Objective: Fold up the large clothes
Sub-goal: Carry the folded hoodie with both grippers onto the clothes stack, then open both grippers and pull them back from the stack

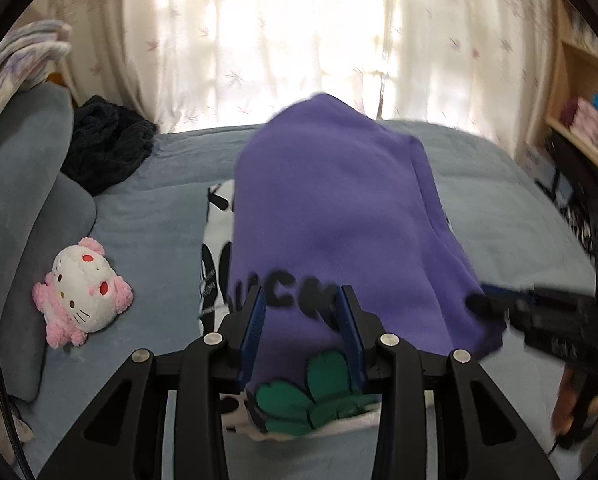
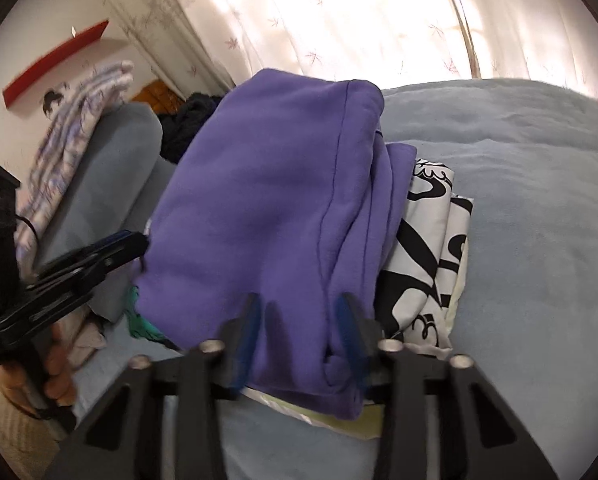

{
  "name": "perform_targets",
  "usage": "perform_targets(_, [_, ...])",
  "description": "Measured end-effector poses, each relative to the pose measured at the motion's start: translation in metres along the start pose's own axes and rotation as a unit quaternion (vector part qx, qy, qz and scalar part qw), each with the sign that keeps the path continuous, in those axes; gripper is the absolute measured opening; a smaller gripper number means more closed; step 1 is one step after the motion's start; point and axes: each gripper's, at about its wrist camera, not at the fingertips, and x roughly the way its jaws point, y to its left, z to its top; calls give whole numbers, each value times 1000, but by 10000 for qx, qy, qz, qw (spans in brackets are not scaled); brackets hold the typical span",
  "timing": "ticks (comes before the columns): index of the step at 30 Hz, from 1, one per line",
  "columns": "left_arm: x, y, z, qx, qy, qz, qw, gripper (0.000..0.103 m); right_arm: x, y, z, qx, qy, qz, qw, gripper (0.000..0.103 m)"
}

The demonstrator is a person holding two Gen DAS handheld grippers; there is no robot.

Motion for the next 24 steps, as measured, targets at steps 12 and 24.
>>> perform_targets(12, [13,-15,-12,167,52,263,9995,48,-30,-15,-18,48,-607,-484,9970,3])
perform_targets(24, [-60,-27,-26,-212,39,320,9993,68,-122,5,-36,584,-589,28,9966,7])
